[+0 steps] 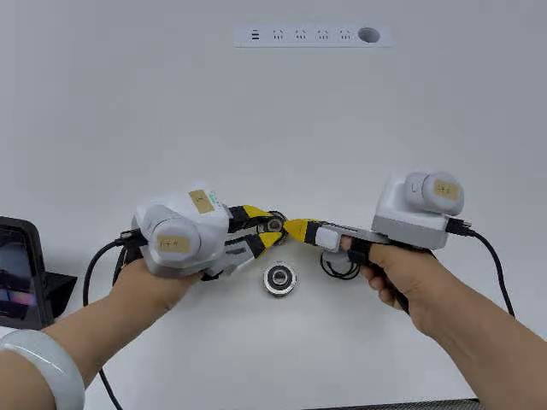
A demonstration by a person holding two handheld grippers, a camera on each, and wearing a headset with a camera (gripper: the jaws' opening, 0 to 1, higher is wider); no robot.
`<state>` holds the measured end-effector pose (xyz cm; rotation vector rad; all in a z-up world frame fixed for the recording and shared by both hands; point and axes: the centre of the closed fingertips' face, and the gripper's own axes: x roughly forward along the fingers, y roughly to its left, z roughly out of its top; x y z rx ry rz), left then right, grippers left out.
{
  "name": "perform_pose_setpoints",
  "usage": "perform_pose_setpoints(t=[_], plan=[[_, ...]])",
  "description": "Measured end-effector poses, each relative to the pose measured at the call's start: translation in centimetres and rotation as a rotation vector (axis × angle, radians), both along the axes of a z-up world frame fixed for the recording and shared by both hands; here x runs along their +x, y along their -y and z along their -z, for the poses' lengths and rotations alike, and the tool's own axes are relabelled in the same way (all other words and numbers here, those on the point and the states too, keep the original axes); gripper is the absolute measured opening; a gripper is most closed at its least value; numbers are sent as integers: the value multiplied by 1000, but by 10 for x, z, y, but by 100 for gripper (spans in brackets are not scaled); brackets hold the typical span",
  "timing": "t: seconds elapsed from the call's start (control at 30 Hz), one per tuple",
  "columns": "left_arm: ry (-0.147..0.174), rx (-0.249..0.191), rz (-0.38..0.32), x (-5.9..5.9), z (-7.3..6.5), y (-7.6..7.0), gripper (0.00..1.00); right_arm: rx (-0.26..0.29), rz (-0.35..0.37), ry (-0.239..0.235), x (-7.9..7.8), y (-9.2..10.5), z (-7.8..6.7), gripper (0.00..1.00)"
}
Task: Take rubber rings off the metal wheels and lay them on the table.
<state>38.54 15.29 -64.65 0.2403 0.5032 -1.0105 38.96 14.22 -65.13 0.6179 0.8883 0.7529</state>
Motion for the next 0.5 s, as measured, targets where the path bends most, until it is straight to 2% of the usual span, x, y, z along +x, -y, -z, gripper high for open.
perform_pose_setpoints(t=[0.27, 0.5], plan=[[34, -7, 2, 1, -6, -2, 22, 3, -2, 2, -1, -1, -2, 2], [30, 0, -11, -1, -4, -6, 29, 10, -6, 6, -4, -2, -6, 2]])
